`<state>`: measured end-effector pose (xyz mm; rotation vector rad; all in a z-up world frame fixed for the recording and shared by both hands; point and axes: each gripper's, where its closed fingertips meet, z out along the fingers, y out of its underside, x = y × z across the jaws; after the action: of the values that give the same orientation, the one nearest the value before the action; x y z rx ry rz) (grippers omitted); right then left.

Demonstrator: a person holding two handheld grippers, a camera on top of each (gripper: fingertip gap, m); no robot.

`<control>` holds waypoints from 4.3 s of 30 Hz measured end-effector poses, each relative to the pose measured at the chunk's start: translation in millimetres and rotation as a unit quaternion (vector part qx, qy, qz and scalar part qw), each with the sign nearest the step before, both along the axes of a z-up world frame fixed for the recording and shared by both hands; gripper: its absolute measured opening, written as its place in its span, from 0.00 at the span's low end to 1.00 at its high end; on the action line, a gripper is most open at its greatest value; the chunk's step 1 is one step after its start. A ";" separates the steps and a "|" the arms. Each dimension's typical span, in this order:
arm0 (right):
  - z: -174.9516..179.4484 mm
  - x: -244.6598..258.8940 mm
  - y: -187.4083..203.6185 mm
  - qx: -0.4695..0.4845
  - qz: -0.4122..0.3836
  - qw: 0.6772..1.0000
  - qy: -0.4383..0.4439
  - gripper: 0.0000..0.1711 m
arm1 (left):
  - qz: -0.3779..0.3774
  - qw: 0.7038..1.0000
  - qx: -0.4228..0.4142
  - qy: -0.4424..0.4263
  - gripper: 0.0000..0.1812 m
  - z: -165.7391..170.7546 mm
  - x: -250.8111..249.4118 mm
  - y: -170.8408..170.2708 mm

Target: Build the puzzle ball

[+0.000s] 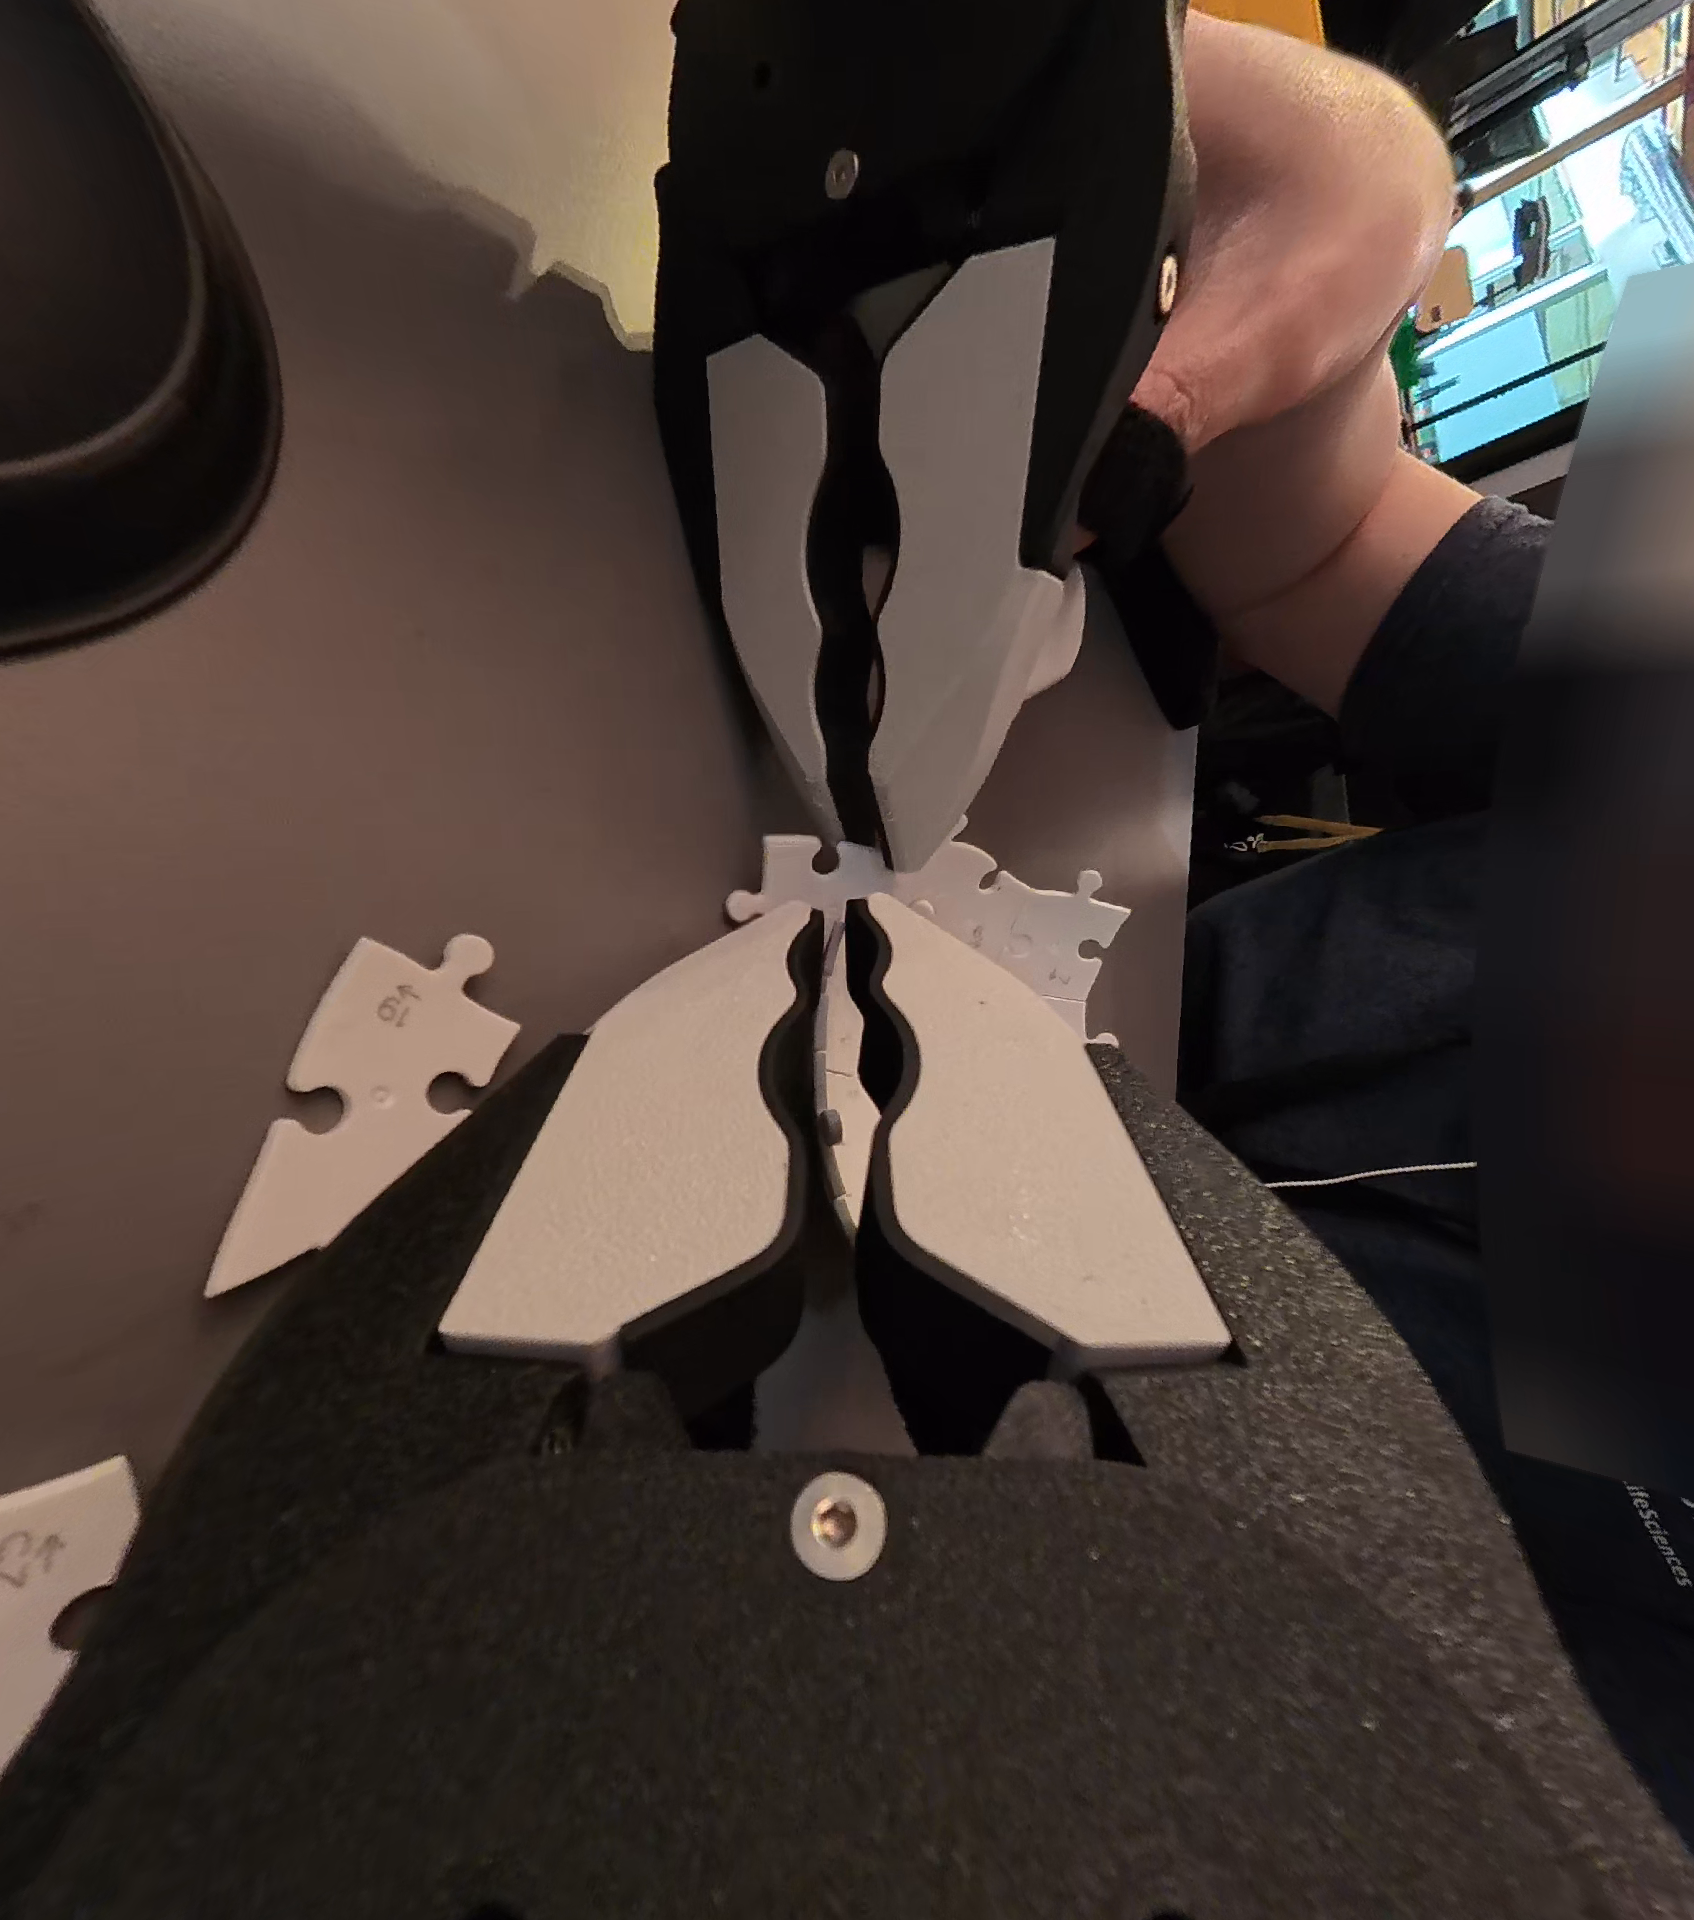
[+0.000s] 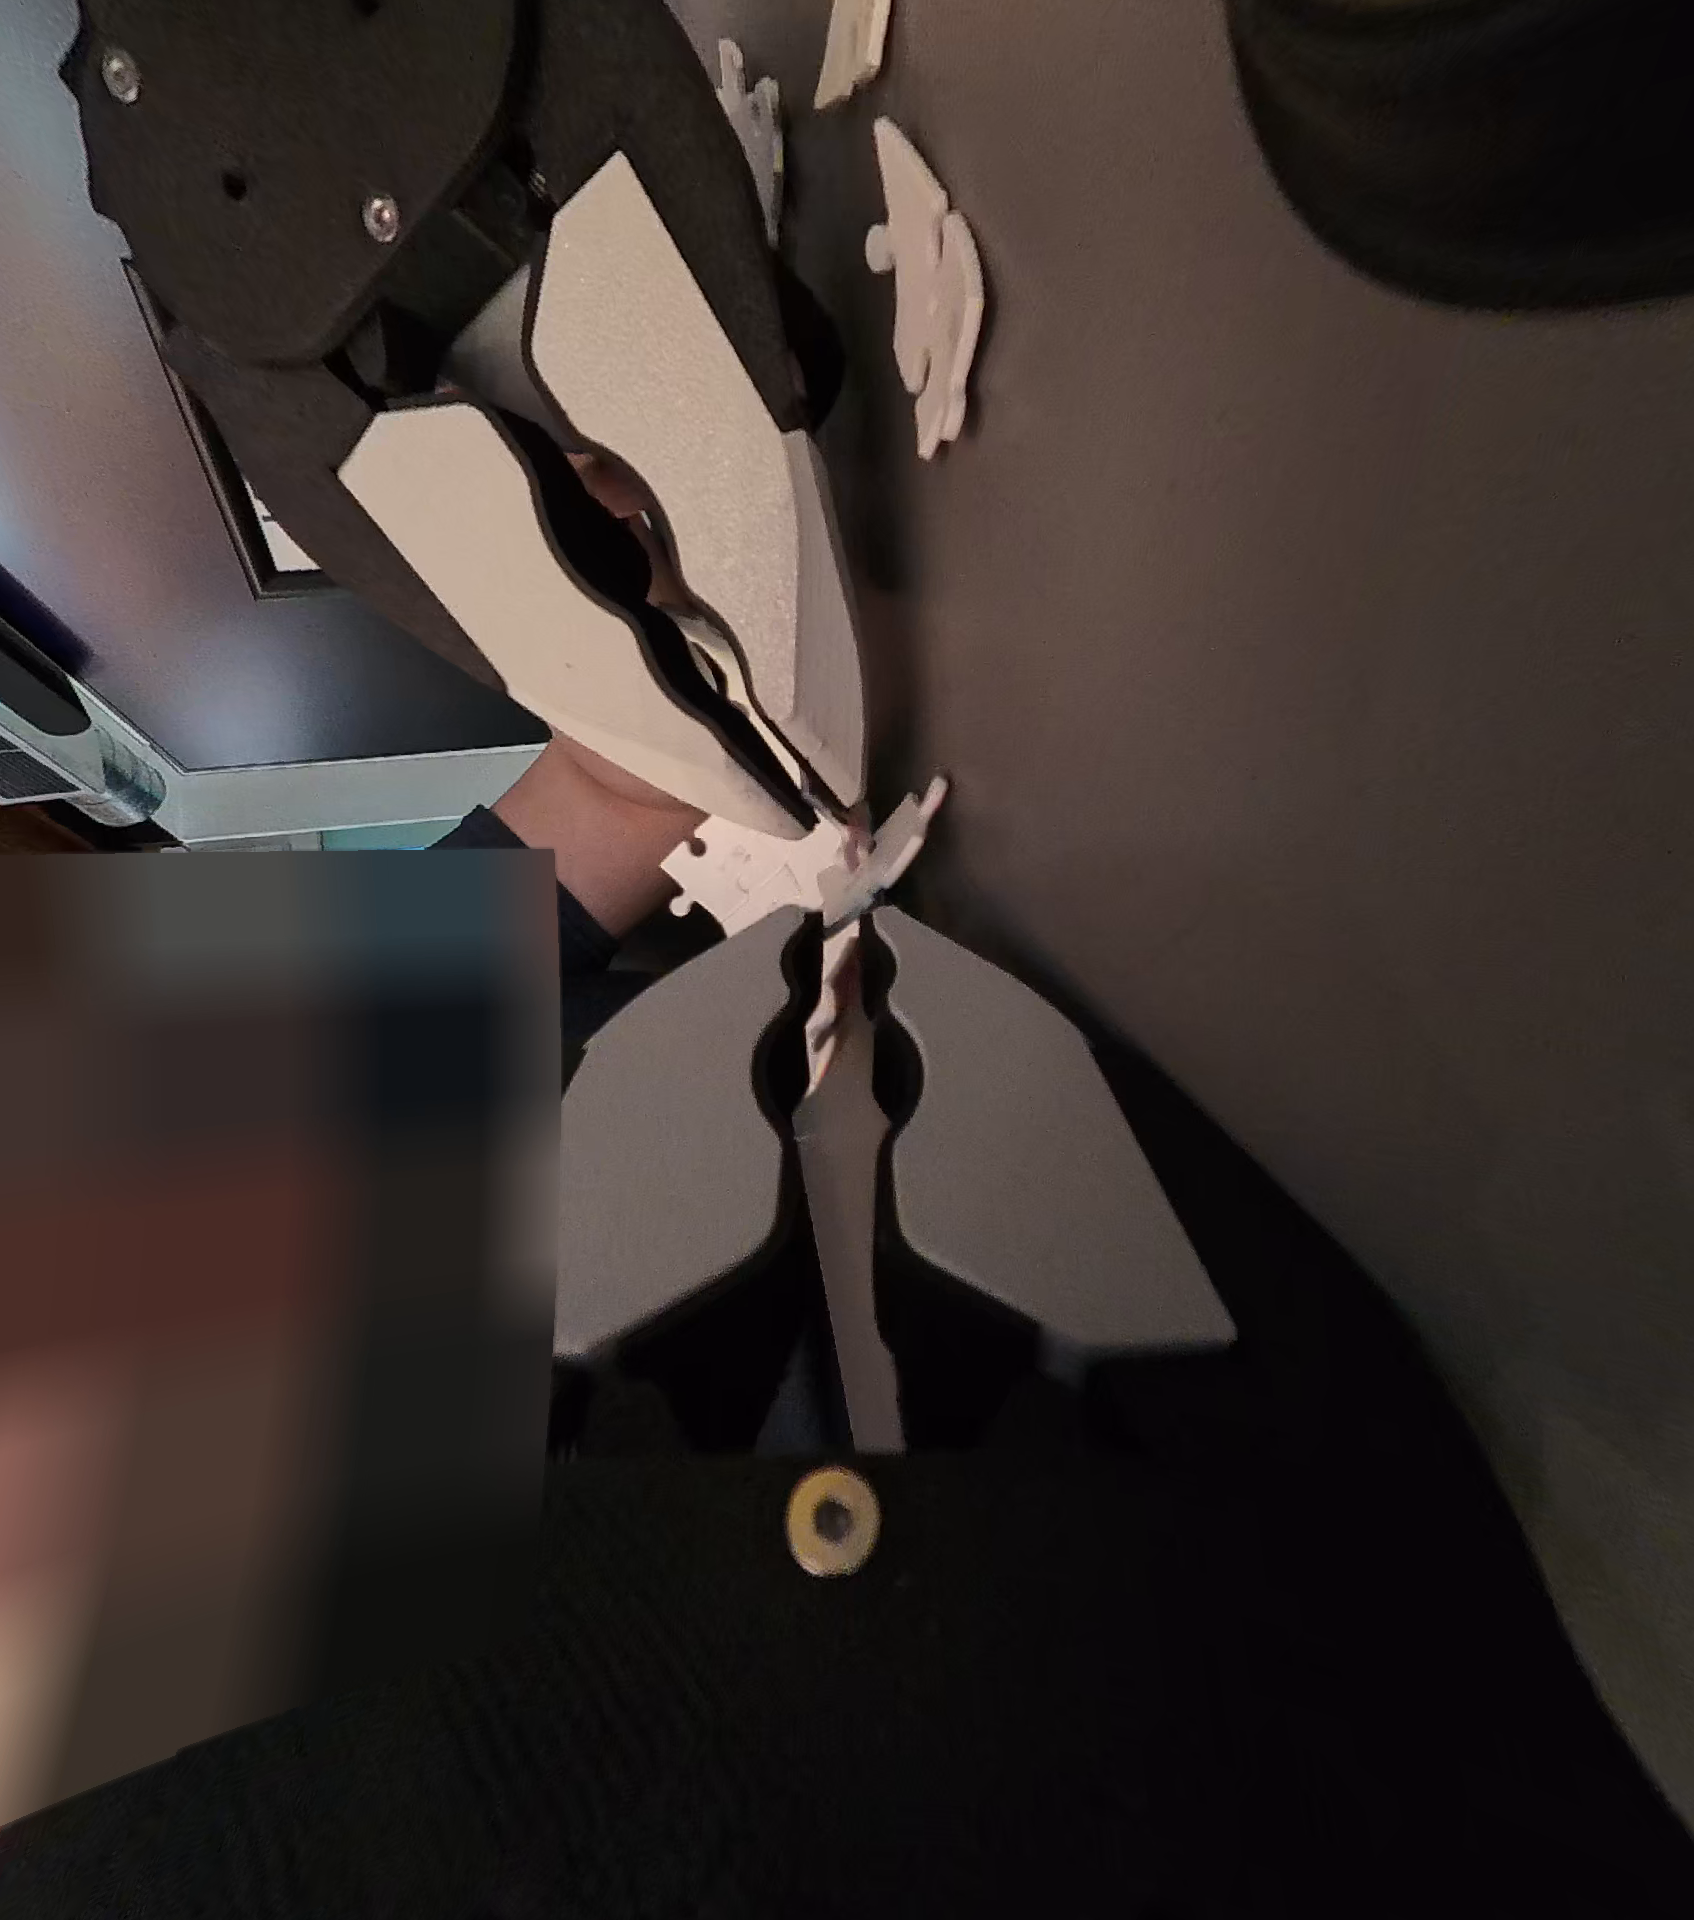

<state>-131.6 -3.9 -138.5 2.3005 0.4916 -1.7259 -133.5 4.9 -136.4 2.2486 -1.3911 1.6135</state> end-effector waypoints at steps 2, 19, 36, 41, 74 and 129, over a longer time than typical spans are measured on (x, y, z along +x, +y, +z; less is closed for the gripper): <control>-0.2 2.9 -1.0 -0.002 0.005 1.000 -0.004 0.04 | 0.003 1.000 -0.007 -0.003 0.02 0.9 0.3 0.2; 5.2 12.1 7.1 0.021 -0.002 1.000 -0.006 0.03 | -0.024 1.000 0.019 0.004 0.01 -1.9 1.5 -6.7; 1.6 14.6 0.3 -0.010 0.014 1.000 -0.020 0.04 | -0.038 0.999 0.037 0.009 0.01 -3.4 3.5 -10.7; 0.6 14.1 -3.5 -0.023 0.022 0.999 -0.029 0.04 | -0.037 0.999 0.037 0.016 0.01 -4.2 5.0 -12.4; 8.2 18.0 6.8 0.038 0.018 0.998 -0.046 0.02 | -0.044 0.999 0.006 0.026 0.11 -1.5 7.5 -22.2; 6.6 26.8 -9.6 0.276 0.043 0.960 -0.021 0.18 | -0.027 0.997 0.067 0.032 0.01 8.5 18.9 -21.5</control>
<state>-104.9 -13.4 -132.0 2.6111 1.1722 -1.6465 -114.6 -16.6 -127.9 2.2887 -1.5727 1.4608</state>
